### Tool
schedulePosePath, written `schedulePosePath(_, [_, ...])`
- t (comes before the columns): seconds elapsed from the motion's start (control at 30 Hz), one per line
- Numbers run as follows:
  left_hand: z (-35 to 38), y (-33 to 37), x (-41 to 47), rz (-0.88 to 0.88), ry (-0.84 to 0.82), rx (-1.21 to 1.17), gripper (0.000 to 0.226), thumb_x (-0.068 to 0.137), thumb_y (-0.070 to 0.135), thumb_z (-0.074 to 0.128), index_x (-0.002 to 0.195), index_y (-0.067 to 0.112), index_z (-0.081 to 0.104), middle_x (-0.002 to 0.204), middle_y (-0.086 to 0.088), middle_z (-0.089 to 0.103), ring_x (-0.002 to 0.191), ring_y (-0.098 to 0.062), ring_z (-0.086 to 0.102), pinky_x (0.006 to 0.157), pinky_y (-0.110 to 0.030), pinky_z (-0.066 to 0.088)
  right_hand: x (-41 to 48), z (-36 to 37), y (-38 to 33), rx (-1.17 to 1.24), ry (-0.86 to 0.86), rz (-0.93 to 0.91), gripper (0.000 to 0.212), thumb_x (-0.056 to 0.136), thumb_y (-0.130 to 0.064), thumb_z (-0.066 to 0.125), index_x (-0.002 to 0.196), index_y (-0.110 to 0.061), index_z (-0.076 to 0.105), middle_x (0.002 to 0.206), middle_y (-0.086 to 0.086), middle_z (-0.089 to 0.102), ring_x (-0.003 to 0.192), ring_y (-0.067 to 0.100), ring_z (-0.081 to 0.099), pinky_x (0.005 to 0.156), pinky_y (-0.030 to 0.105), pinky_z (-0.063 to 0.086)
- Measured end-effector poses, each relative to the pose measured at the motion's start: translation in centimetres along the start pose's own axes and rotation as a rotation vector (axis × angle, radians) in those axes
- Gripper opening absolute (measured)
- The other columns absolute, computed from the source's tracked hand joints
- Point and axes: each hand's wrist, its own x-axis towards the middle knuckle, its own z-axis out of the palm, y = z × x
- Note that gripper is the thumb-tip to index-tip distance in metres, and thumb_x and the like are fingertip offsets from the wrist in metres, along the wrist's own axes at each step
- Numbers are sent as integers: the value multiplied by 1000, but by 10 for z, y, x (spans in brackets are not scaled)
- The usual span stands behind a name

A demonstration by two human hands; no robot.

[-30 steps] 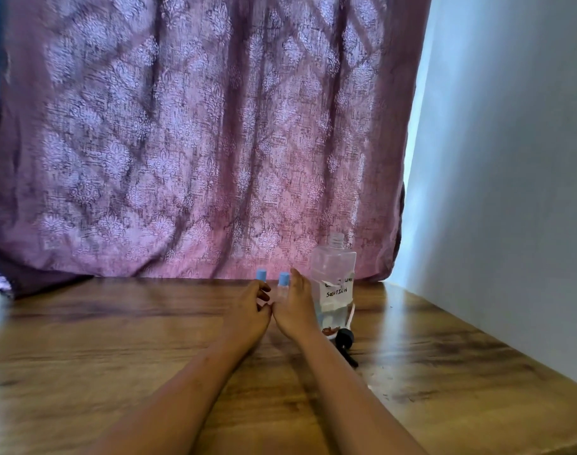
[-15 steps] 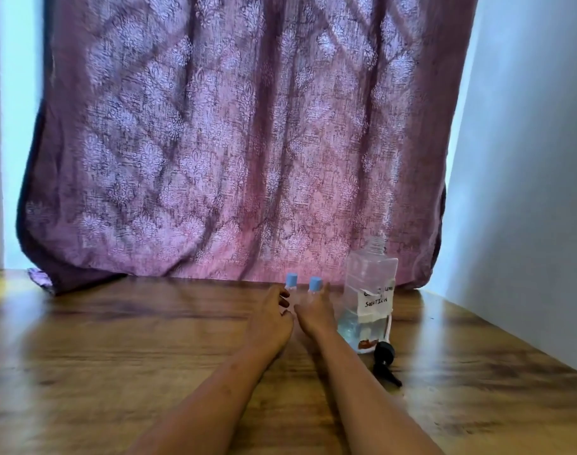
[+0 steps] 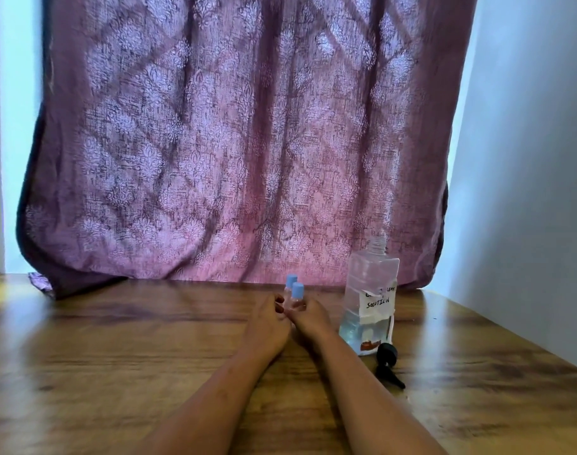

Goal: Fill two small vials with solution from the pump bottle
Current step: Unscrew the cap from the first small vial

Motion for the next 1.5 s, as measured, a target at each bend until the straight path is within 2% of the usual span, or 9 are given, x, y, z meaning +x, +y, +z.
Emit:
schedulePosePath(0.17, [0,-2,1,-10,-11,-32,26,81,11,57,98,29,50,88,10,53,74,-2,54,58,-20,41,-7,-14,2,37,-67,-13,34,83,-20,70,114,-15,59,108,5,65,95,20,64,88,41,54])
schedulePosePath(0.33, [-2,6,-1,-38,-68,-212,23,86,8,57,95,29,61,101,-4,61,94,-24,62,79,-48,57,-17,-24,-3,43,-253,-56,30,83,-6,67,112,-10,63,104,13,68,92,23,68,74,34,58])
schedulePosePath(0.5, [-11,8,-5,-26,-118,-213,21,80,19,70,96,30,64,84,16,62,79,-3,60,57,-7,46,-19,-22,-11,-166,-375,-152,29,78,-3,70,103,-16,65,100,9,69,93,22,66,78,34,56])
schedulePosePath(0.6, [-15,9,-6,-75,-144,-253,34,80,20,73,113,19,63,95,7,66,82,-5,61,57,-9,45,-23,-30,-17,-198,-465,-172,44,71,8,71,111,-8,63,110,15,67,104,27,63,93,42,52])
schedulePosePath(0.67, [-17,10,-4,-87,-148,-257,36,79,16,74,113,15,64,95,5,67,84,-7,62,61,-12,47,-24,-38,-22,-230,-488,-172,44,73,7,69,115,-7,61,102,8,68,96,15,66,81,28,56])
schedulePosePath(0.77, [-21,11,-4,-114,-158,-275,38,78,10,74,115,13,64,98,-2,69,85,-12,63,62,-17,47,-29,-50,-32,-302,-468,-218,44,78,-1,67,118,-18,60,90,-12,62,76,-5,58,55,11,43])
schedulePosePath(1.0, [-28,18,-6,-174,-209,-363,34,77,-2,72,105,11,58,82,-3,63,67,-7,59,40,-7,41,-31,-55,-38,-155,-403,-203,48,80,-24,72,125,-26,55,115,-3,61,101,11,58,68,20,44])
schedulePosePath(1.2, [-30,19,-7,-189,-222,-359,29,78,-1,71,105,4,61,81,-5,65,63,-3,61,40,-7,39,-24,-36,-34,-129,-141,-373,15,81,-14,72,94,-11,66,89,2,64,74,5,58,51,3,38])
schedulePosePath(1.5, [-32,21,-6,-151,-295,-363,28,82,-8,63,108,-3,54,70,-6,61,45,5,58,40,-8,39,-22,-37,-29,-150,-135,-449,19,83,-13,71,100,-5,67,86,1,63,70,-2,55,53,1,38])
